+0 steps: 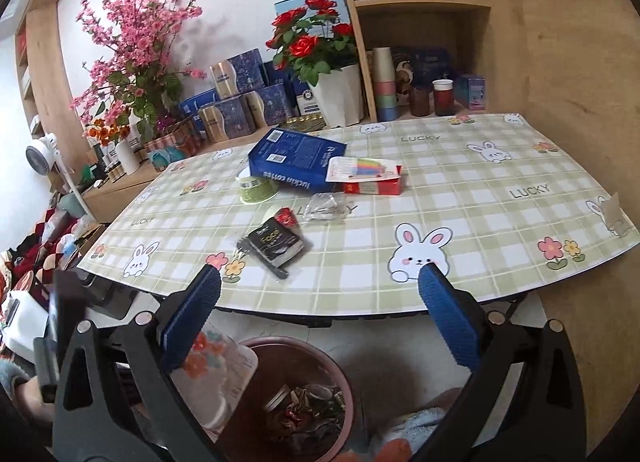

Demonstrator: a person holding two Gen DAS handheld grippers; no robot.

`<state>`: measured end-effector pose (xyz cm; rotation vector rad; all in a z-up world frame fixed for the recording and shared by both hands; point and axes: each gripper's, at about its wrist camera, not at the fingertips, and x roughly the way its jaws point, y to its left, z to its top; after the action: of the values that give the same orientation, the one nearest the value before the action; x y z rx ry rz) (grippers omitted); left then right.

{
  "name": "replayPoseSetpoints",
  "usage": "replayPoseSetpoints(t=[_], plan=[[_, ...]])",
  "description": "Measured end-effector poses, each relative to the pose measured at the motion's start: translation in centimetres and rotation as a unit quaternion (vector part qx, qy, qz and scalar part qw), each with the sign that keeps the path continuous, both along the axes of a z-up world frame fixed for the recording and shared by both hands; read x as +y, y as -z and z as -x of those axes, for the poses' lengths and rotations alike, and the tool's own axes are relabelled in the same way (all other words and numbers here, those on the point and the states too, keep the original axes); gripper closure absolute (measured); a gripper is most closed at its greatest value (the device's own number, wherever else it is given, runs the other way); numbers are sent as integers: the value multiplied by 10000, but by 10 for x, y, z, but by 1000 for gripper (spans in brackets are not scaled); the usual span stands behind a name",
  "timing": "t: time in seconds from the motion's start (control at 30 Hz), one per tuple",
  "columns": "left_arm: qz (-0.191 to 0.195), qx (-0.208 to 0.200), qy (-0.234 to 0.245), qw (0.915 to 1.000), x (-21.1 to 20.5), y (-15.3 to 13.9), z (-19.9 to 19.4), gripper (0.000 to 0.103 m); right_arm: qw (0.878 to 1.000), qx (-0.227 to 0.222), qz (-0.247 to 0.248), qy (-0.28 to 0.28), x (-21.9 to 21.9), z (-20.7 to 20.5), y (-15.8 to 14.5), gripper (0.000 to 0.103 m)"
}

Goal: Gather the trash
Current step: 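Lower both held items over the brown bin and open both tools, then grasp the black Face tissue packet with the right tool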

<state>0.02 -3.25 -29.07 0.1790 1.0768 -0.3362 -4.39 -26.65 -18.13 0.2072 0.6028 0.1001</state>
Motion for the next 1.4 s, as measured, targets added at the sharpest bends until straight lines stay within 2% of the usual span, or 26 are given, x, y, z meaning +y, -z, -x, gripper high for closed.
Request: replayPoseSetpoints(t=[0.13, 0.2, 0.23, 0.27, 0.3, 0.47, 0.53, 0.6, 0.63, 0.77, 0.93, 1.1, 1.3, 1.4], plan=[[-159, 120, 173, 9997, -18, 16, -9, 69, 9999, -10, -70, 146, -9, 1, 0, 6], [-24, 93, 306, 9995, -26, 17, -13, 57, 9998, -16, -94, 176, -11, 1, 0, 6], [127, 25, 406, 9991, -30, 13, -13, 44, 9998, -38, -95, 173, -12, 2, -1, 6], [248, -66, 472, 9986, -33, 8, -13, 36, 9998, -47, -80, 170, -12, 3, -1, 6], [302, -136, 494, 9982, -36, 4, -13, 34, 9998, -48, -62, 167, -13, 3, -2, 6], [473, -674, 335, 9960, -31, -32, -14, 17, 9999, 19, -25, 170, -13, 3, 0, 6], [502, -980, 173, 9938, -22, -52, -14, 14, 9998, 61, -52, 196, -13, 2, 2, 6], [487, -1342, -56, 9897, -11, -71, -11, 10, 9997, 93, -75, 202, -13, 2, 4, 6], [528, -1635, -207, 9849, 0, -85, -8, 7, 9997, 104, -80, 198, -12, 1, 4, 6], [544, -2292, -532, 9704, 27, -118, -4, 6, 9997, 188, -80, 121, -6, -4, 9, 6], [378, -2692, -944, 9577, 61, -138, -9, 6, 9993, 330, -143, -19, 1, -10, 15, 6], [392, -2681, -1258, 9543, 91, -141, -15, 6, 9991, 403, 67, -85, 10, -14, 20, 6], [371, -2860, -1430, 9468, 110, -136, -17, 6, 9965, 597, 38, -584, 24, -30, 28, 6], [475, -2794, -1401, 9487, 115, -133, -22, 6, 9949, 676, 253, -700, 32, -42, 31, 6]])
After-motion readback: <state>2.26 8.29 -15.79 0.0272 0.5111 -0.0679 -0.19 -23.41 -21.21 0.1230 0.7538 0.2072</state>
